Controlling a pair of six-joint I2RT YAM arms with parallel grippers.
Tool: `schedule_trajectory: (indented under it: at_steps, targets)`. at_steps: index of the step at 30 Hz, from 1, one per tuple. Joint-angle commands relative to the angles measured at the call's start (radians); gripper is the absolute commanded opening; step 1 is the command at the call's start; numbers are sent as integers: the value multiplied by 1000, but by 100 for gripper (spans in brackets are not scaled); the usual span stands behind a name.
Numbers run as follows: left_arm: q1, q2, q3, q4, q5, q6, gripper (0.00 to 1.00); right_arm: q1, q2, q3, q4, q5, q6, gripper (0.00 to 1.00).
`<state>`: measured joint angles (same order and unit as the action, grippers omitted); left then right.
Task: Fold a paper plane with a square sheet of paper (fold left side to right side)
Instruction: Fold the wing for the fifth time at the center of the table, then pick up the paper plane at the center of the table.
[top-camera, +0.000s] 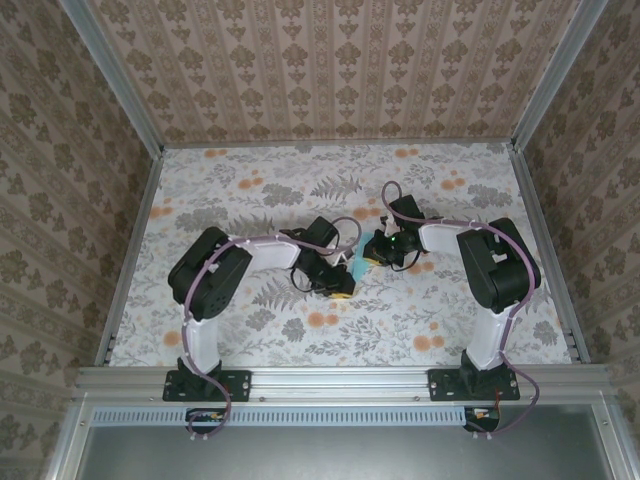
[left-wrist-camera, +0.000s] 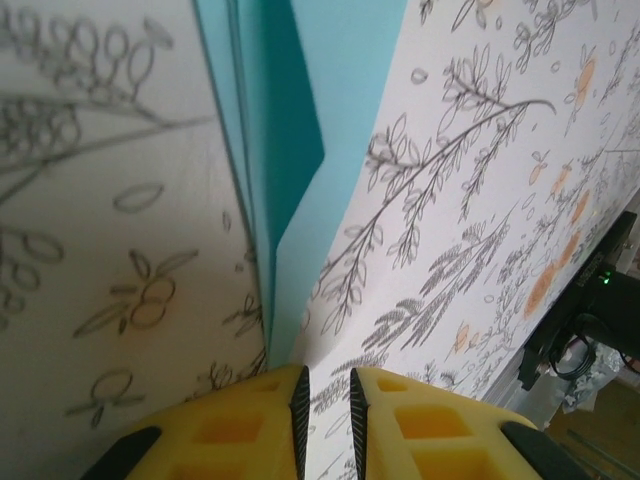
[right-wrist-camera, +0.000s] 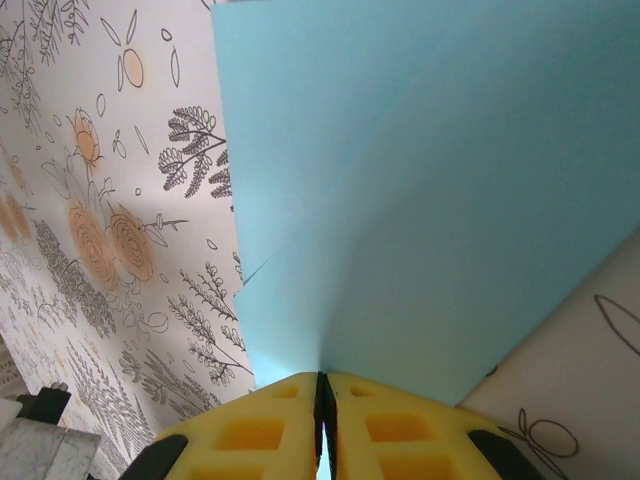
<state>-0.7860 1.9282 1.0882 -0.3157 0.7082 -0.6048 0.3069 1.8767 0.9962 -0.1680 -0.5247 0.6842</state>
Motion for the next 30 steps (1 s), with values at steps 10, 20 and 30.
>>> schedule_trajectory:
  at_steps: [10, 20, 30]
  targets:
    - [57, -247, -49, 20, -100, 31, 32, 0, -184, 89, -122, 189, -49, 35]
    - [166, -457, -162, 187, -367, -5, 59, 89, -330, -6, -253, 416, 42, 58]
    - [254, -535, -226, 199, -415, -8, 74, 210, -130, 119, -301, 489, 66, 57]
